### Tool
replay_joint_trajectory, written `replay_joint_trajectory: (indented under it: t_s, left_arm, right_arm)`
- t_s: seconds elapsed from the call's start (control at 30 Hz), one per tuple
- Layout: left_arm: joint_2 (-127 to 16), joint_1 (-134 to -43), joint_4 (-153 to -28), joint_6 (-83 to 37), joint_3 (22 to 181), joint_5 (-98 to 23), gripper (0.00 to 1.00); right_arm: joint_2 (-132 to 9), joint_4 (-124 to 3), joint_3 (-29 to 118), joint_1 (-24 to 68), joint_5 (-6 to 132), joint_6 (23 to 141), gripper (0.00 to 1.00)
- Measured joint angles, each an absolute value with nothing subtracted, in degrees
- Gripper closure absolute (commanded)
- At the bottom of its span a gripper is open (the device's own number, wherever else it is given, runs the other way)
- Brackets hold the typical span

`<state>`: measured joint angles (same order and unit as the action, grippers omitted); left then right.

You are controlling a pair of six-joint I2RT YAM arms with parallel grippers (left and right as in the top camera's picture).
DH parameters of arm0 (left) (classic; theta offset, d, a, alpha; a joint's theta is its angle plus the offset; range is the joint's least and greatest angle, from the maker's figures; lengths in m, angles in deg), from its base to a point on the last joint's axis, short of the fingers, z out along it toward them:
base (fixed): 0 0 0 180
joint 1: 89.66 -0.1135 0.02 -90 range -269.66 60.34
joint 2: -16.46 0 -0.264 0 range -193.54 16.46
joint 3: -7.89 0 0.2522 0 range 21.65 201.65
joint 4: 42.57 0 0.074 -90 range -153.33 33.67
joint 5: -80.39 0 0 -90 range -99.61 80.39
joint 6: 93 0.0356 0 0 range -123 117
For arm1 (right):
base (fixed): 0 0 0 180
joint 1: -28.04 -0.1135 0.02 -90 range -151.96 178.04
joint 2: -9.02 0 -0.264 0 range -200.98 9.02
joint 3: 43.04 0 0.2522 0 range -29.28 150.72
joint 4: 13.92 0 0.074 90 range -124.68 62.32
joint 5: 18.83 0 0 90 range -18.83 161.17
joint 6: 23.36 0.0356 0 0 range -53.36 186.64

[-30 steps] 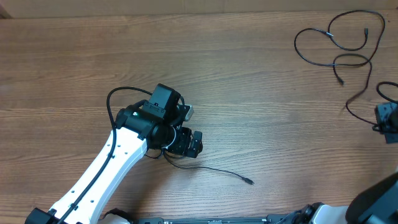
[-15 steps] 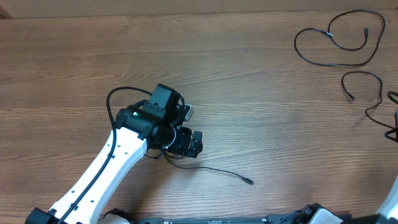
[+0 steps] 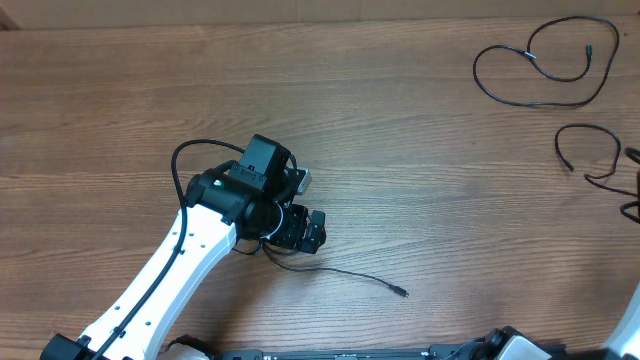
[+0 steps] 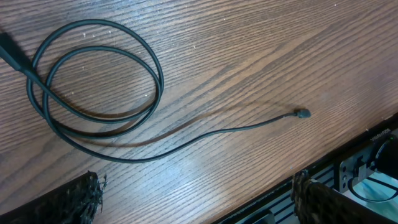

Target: Untangle cables

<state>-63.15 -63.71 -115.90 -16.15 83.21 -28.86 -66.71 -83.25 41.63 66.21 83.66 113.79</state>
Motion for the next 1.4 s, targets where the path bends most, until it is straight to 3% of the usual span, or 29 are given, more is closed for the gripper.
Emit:
replay_joint_trajectory:
  t_s: [0.37, 0.7, 0.9, 0.97, 1.0, 1.07, 1.4]
  left_arm:
    - [-63.2, -63.7, -115.9, -16.2, 83.2, -28.8, 0.00]
    - [-63.2, -63.7, -115.9, -16.2, 83.2, -28.8, 0.01]
    - [-63.2, -63.7, -115.9, -16.2, 83.2, -28.9, 0.00]
    - [-63.2, -63.7, -115.9, -16.2, 83.2, -28.8, 0.01]
    - [-63.2, -63.7, -115.9, -16.2, 83.2, -28.9, 0.00]
    - [-63.2, -63.7, -115.9, -16.2, 83.2, -28.9, 0.00]
    - [-63.2, -63.7, -115.9, -16.2, 83.2, -28.9, 0.01]
  right_arm:
    - [-75.4, -79.2, 41.6, 66.2, 72.3, 100.0, 0.96]
    - [-78.7, -78.0, 41.6, 65.9, 68.3, 95.1, 0.96]
    - [-80.8, -77.7, 41.6, 62.1, 66.7, 93.3, 0.79]
    - [-81.5, -77.3, 41.6, 60.3, 66.5, 93.2, 0.64]
    - [-81.9, -76.9, 41.6, 59.3, 66.5, 93.3, 0.44]
    - [-82.3, -76.6, 41.6, 57.8, 66.4, 92.7, 0.28]
    - [-84.5, -75.7, 41.6, 54.7, 67.6, 92.5, 0.23]
